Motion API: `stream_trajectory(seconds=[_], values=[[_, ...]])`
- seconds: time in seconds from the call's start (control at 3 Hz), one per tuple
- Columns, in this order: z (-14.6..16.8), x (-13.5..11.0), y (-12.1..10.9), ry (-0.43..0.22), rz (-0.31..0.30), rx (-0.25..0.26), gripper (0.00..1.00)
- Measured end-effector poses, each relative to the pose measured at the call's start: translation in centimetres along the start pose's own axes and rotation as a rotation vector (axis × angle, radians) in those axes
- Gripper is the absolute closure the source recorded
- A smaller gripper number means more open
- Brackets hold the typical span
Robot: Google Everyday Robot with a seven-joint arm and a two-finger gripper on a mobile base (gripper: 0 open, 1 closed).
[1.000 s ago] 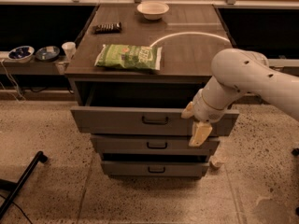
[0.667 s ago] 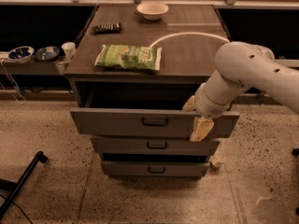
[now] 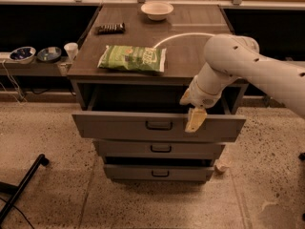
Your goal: Open top drawer
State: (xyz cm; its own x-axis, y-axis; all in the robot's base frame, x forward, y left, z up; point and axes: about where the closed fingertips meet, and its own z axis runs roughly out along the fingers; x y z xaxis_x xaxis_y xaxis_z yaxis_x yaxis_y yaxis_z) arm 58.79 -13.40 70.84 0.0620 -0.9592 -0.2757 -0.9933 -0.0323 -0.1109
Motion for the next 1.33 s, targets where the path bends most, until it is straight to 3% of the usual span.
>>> stream_trajectory(seconds=[0.33, 0.67, 1.0, 1.33], values=[[3.4, 1.4, -0.9, 0.028, 0.057, -0.047, 0.32], [6.1, 2.8, 0.6, 0.049, 0.09, -0.107, 0.32], [6.3, 2.9, 2.1, 0.047, 0.084, -0.135, 0.31], [4.7, 3.0, 5.5, 0.046, 0.056, -0.165, 0.44]])
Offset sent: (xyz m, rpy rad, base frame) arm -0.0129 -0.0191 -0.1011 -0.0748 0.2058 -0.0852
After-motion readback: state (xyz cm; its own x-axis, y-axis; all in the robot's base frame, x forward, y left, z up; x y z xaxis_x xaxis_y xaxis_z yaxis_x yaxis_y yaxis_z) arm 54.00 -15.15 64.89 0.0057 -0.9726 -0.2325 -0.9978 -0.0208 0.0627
